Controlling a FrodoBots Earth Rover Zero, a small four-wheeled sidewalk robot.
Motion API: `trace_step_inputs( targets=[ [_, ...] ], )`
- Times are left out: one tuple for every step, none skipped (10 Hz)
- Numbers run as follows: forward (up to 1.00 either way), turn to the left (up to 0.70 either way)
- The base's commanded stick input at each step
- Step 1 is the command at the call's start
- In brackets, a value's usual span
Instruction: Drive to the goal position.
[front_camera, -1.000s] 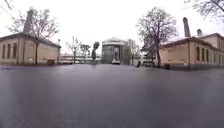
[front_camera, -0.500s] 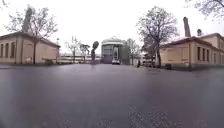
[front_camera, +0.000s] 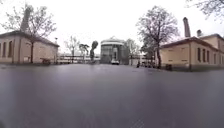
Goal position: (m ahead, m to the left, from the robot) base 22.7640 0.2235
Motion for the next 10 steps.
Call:
trace_step_inputs(
  targets=[
    [0.85, 0.0],
    [0.85, 0.0],
    [0.85, 0.0],
    [0.85, 0.0],
    [0.85, 0.0],
    [0.85, 0.0],
    [0.85, 0.0],
    [0.85, 0.0],
    [0.85, 0.0],
    [0.85, 0.0]
  ],
)
